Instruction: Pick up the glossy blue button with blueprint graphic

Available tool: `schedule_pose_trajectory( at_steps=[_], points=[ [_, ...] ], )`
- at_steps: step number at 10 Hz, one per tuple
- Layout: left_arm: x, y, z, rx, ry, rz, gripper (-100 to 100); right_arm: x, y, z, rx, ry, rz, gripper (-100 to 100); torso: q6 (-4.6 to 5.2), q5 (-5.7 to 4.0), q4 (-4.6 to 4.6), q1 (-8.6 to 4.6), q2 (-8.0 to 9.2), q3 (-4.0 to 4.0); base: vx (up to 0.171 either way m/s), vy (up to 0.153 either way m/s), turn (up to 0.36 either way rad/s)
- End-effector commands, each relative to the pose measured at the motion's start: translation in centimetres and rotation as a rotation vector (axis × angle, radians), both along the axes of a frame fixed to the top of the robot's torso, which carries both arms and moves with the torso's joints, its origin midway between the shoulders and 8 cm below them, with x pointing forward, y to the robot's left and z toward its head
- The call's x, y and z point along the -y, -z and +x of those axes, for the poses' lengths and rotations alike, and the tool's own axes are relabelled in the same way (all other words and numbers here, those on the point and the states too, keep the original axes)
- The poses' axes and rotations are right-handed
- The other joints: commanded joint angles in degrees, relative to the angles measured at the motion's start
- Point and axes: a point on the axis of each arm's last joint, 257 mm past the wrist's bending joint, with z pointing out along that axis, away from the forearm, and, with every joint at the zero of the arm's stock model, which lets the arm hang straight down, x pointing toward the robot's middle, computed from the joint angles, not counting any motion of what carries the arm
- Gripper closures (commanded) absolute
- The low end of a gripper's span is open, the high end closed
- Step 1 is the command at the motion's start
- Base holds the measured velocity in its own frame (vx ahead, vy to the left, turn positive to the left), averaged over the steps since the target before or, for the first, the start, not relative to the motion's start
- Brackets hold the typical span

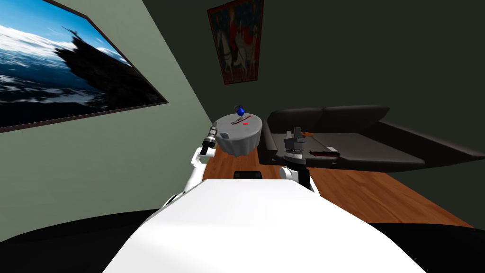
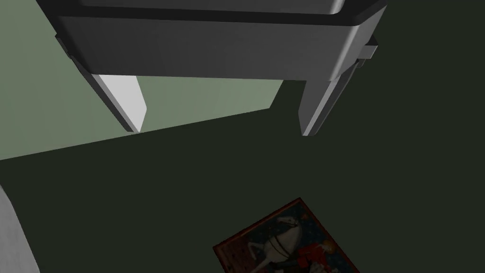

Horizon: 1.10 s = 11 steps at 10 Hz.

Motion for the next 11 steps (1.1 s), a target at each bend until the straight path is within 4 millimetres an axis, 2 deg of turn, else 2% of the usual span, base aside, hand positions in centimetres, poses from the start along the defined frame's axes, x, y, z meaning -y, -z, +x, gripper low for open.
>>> schedule_pose_trajectory(
  at_steps=[1, 2, 3, 4, 5, 6, 7, 8, 9, 11],
  points=[
    [-1.4, 0.5, 1.7, -0.039, -0.039, 0.045, -100, 0.0, 0.0, 0.0, 0.0, 0.0, 0.0, 0, 0.0, 0.0, 0.0, 0.0, 0.0, 0.0, 0.009, -0.035, 0.076],
    [-2.0, 1.5, 2.4, -0.074, -0.055, 0.041, -100, 0.0, 0.0, 0.0, 0.0, 0.0, 0.0, 0, -0.01, 0.0, 0.0, -0.02, -0.01, 0.0, 0.009, -0.028, 0.046],
    [-2.1, 1.7, 2.5, -0.083, -0.06, 0.04, -100, 0.0, 0.0, 0.0, 0.0, 0.0, 0.0, 0, 0.0, 0.0, 0.0, 0.0, -0.01, 0.0, 0.007, -0.01, -0.002],
    [-3.4, 1.7, 3.9, -0.111, -0.094, 0.079, -100, 0.0, 0.0, 0.0, 0.0, 0.0, 0.0, 0, -0.01, 0.01, 0.0, 0.05, 0.02, 0.01, 0.008, -0.022, 0.086],
    [-3.9, 2.6, 4.2, -0.141, -0.109, 0.076, -100, 0.0, 0.0, 0.0, 0.0, 0.0, 0.0, 0, -0.02, 0.0, 0.01, 0.03, 0.01, 0.01, 0.011, -0.03, 0.052],
    [-3.9, 2.6, 4.2, -0.141, -0.109, 0.076, -100, 0.0, 0.0, 0.0, 0.0, 0.0, 0.0, 0, -0.01, 0.0, 0.0, 0.0, 0.0, 0.0, 0.006, -0.016, -0.006],
    [-5.4, 2.6, 5.5, -0.175, -0.15, 0.112, -100, 0.0, 0.0, 0.0, 0.0, 0.0, 0.0, 0, 0.0, 0.01, 0.0, 0.03, 0.02, 0.01, 0.012, -0.031, 0.077],
    [-5.9, 3.4, 5.9, -0.2, -0.162, 0.108, -100, 0.0, 0.0, 0.0, 0.0, 0.0, 0.0, 0, -0.02, 0.0, 0.0, 0.0, 0.0, 0.0, 0.011, -0.035, 0.047],
    [-7.2, 2.8, 6.8, -0.218, -0.197, 0.144, -100, 0.0, 0.0, 0.0, 0.0, 0.0, 0.0, 0, 0.0, 0.0, 0.0, -0.01, 0.0, 0.0, 0.012, -0.056, 0.068],
    [-8.1, 4.2, 7.3, -0.261, -0.218, 0.138, -100, 0.0, 0.0, 0.0, 0.0, 0.0, 0.0, 0, 0.0, -0.02, 0.0, -0.08, 0.0, 0.0, 0.007, -0.031, 0.017]
  ],
)
